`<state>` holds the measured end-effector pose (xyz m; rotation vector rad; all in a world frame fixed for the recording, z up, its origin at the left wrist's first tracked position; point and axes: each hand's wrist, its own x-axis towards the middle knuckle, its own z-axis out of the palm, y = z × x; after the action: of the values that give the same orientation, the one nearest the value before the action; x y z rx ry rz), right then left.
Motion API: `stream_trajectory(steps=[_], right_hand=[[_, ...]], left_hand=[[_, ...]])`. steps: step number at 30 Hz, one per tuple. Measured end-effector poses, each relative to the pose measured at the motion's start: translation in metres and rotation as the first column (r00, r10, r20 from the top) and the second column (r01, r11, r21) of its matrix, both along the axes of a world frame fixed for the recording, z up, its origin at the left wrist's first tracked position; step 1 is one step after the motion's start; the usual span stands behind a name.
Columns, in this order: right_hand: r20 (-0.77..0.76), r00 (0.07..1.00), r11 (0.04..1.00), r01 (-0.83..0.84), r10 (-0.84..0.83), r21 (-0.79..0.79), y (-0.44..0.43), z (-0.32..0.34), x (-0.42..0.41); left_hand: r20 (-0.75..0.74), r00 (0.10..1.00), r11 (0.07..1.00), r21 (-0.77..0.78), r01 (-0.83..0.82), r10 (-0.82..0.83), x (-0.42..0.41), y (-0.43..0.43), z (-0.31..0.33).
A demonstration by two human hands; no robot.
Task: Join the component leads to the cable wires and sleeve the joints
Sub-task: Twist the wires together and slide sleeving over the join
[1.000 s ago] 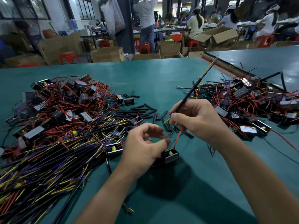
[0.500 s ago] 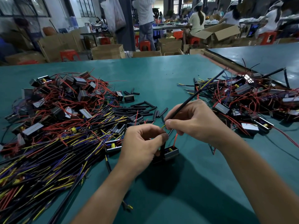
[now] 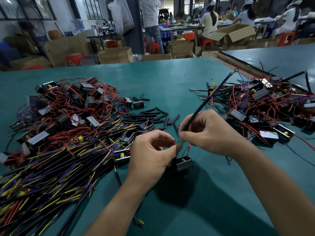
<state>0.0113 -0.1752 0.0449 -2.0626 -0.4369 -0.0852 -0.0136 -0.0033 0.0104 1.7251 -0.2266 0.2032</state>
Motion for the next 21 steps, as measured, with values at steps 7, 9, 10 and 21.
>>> stream_trajectory(steps=[7,9,10,21], right_hand=[[0.022,1.000,1.000,-0.012,0.012,-0.011,-0.0017,0.0007,-0.0019],[0.024,1.000,1.000,-0.021,0.020,0.006,-0.0017,0.0021,-0.0018],[0.025,0.999,1.000,-0.024,0.024,0.013,-0.0016,0.0025,-0.0017],[0.068,0.996,0.998,-0.062,0.062,0.005,-0.0021,0.0008,0.0000]], left_hand=[[0.044,0.999,0.997,0.076,-0.032,0.028,-0.0011,-0.0013,-0.0022],[0.055,0.998,0.994,0.096,-0.044,0.038,-0.0007,-0.0015,-0.0017],[0.054,0.998,0.994,0.102,-0.047,0.041,-0.0005,-0.0010,-0.0013],[0.054,0.997,0.989,0.136,-0.055,0.048,0.0023,-0.0002,-0.0066]])
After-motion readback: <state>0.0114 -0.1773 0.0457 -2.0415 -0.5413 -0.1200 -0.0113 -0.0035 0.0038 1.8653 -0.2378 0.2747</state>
